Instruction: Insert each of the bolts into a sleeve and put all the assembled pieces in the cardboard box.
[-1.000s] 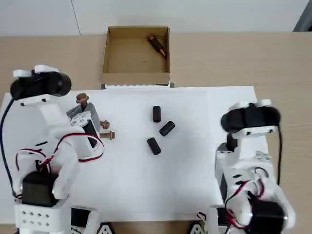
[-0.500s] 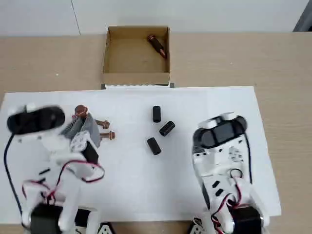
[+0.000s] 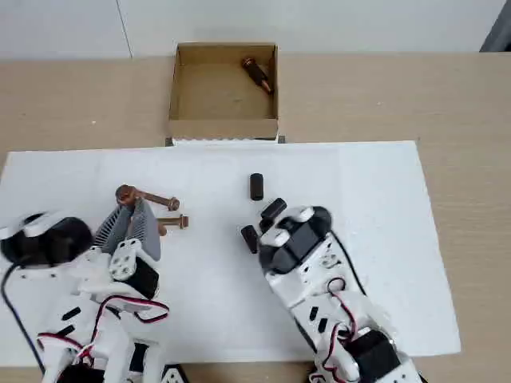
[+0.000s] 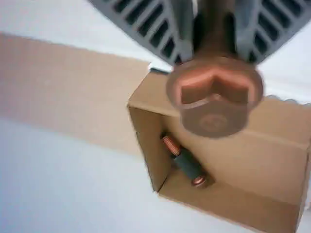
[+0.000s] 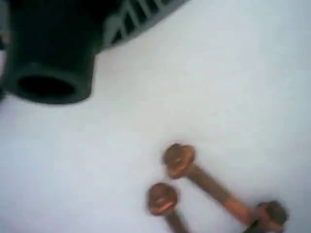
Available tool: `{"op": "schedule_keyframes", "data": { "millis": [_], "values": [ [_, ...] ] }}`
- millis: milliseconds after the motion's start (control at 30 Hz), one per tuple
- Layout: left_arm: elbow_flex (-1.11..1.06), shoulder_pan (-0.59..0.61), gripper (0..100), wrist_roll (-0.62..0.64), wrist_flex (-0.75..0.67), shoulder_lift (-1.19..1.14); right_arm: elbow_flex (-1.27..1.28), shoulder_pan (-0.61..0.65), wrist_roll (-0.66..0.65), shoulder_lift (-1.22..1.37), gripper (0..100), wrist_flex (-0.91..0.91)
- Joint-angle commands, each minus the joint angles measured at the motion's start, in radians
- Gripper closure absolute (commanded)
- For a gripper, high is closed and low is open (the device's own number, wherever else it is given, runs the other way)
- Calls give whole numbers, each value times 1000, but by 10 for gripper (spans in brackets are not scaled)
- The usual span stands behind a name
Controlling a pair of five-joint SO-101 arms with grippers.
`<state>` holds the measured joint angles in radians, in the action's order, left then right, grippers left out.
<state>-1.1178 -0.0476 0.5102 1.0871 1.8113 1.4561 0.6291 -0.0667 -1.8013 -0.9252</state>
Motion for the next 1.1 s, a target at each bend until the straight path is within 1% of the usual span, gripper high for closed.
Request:
{"op": "schedule_keyframes", "data": {
  "millis": [0,200,267,367,500,667,867,1067],
  "values": [
    [8,-14,995,68,-66,9,18,81,-11,-13,995,64],
    [4,-204,995,77,-121,9,51,159,-12,-12,995,162],
    [2,-239,995,77,-132,9,49,174,-12,-12,995,180],
    [2,-255,995,77,-137,8,43,200,-18,-12,995,208],
    [2,-256,995,78,-137,8,46,232,-75,-12,995,243],
    [1,-259,995,78,-132,8,43,232,-83,-12,995,271],
    [-53,-348,995,78,-137,8,43,232,-83,-12,995,298],
    [-59,-353,995,78,-137,6,43,232,-83,-12,995,303]
  ]
}}
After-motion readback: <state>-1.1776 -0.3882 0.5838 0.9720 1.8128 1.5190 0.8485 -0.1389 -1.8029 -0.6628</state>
